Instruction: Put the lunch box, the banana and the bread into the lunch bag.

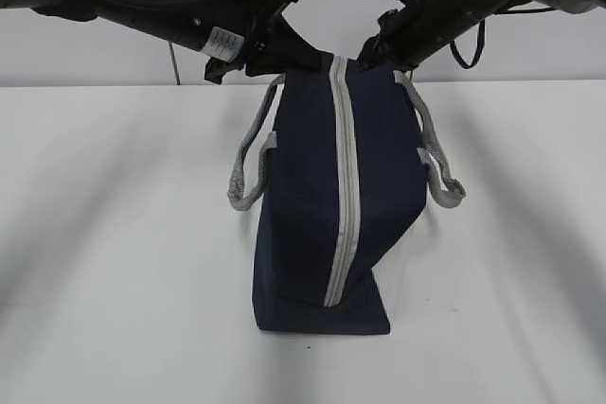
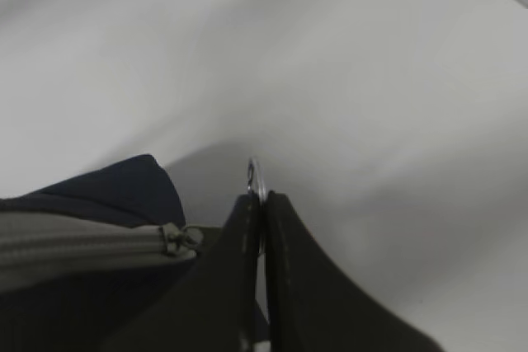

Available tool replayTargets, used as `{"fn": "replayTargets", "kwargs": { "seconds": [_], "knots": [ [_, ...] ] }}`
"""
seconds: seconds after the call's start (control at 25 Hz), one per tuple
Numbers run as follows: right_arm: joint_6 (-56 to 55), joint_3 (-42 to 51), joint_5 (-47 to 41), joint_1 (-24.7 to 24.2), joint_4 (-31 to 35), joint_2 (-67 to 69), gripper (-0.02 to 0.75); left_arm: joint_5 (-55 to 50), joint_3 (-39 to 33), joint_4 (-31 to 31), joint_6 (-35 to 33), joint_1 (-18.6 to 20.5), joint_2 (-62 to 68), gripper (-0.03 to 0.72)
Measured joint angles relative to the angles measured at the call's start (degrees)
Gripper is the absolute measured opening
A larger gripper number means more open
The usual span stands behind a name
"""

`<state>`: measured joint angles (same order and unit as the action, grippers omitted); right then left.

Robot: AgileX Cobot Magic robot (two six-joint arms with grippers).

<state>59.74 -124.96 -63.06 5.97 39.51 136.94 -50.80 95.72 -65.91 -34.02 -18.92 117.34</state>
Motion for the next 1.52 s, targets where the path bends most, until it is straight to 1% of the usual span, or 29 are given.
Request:
{"fn": "replayTargets", "kwargs": {
  "seconds": [0.16, 0.36, 0.4, 0.44, 0.48, 0.52, 0.56, 0.6, 0.64, 0.68, 0.76, 0.84, 0.96, 1.04, 1.12, 1.2, 1.32, 1.36, 1.52],
  "knots": [
    [-2.00, -0.09, -1.53, 0.00, -2.69, 0.00, -0.016, -0.17, 0.00, 0.00, -0.06, -0.15, 0.00, 0.006],
    [-2.10, -0.09, -1.77, 0.00, -1.11, 0.00, -0.012, -0.21, 0.00, 0.52, -0.20, -0.16, -0.14, 0.006],
    [-2.10, -0.09, -2.06, 0.00, -0.07, 0.00, 0.005, -0.13, 0.00, 1.08, -0.22, -0.16, -0.31, 0.011],
    [-2.10, -0.22, -2.41, 0.00, 1.12, 0.00, 0.040, -0.08, 0.00, 1.78, -0.27, -0.16, -0.60, 0.025],
    [-2.10, -0.55, -2.78, -0.11, 2.25, 0.00, 0.118, 0.15, 0.00, 2.79, -0.34, -0.16, -0.98, 0.069],
    [-2.10, -1.13, -2.93, -0.19, 2.77, 0.00, 0.192, 0.49, 0.02, 3.62, -0.43, -0.16, -1.12, 0.139],
    [-2.12, -1.88, -3.04, -0.19, 3.07, 0.00, 0.274, 0.83, 0.02, 4.39, -0.41, -0.16, -1.32, 0.216],
    [-2.69, -2.67, -3.18, -0.19, 3.21, 0.00, 0.371, 1.11, 0.02, 5.40, -0.41, -0.06, -1.44, 0.315],
    [-3.34, -3.67, -3.42, -0.19, 3.45, 0.00, 0.449, 1.24, 0.02, 6.05, -0.41, 0.11, -1.57, 0.404],
    [-4.24, -4.75, -4.17, -0.19, 3.73, 0.00, 0.495, 1.18, 0.02, 6.28, -0.41, 0.46, -1.58, 0.468],
    [-5.57, -6.98, -5.81, -0.19, 4.24, 0.00, 0.547, 0.31, 0.02, 6.36, -0.41, 1.45, -1.58, 0.520],
    [-6.76, -9.81, -6.77, -0.34, 4.61, 0.00, 0.566, -1.34, 0.02, 6.41, 0.03, 2.99, -1.63, 0.531],
    [-12.96, -12.37, -7.00, -0.37, 4.76, -0.11, 0.575, -3.49, 0.02, 7.33, 0.65, 5.28, -2.43, 0.522],
    [-17.41, -12.53, -7.14, -0.37, 4.86, -0.88, 0.575, -4.25, 0.02, 9.34, 1.61, 6.80, -3.94, 0.518],
    [-22.68, -12.62, -7.22, -0.37, 4.86, -1.83, 0.575, -4.79, 0.02, 13.25, 2.89, 7.97, -6.26, 0.518],
    [-27.40, -12.62, -7.28, -0.46, 4.18, -3.01, 0.576, -5.16, 0.02, 19.55, 5.48, 8.28, -8.90, 0.517],
    [-33.36, -11.24, -7.42, -0.11, 1.21, -5.00, 0.576, -7.23, 0.02, 28.25, 10.94, 8.28, -11.90, 0.517],
    [-34.75, -10.02, -7.53, 0.02, 0.33, -5.80, 0.576, -8.12, 0.02, 31.82, 12.81, 8.28, -12.98, 0.517],
    [-38.39, -2.26, -7.65, 0.48, -3.77, -11.17, 0.577, -11.43, 0.02, 40.37, 18.06, 8.28, -15.92, 0.516]
  ]
}}
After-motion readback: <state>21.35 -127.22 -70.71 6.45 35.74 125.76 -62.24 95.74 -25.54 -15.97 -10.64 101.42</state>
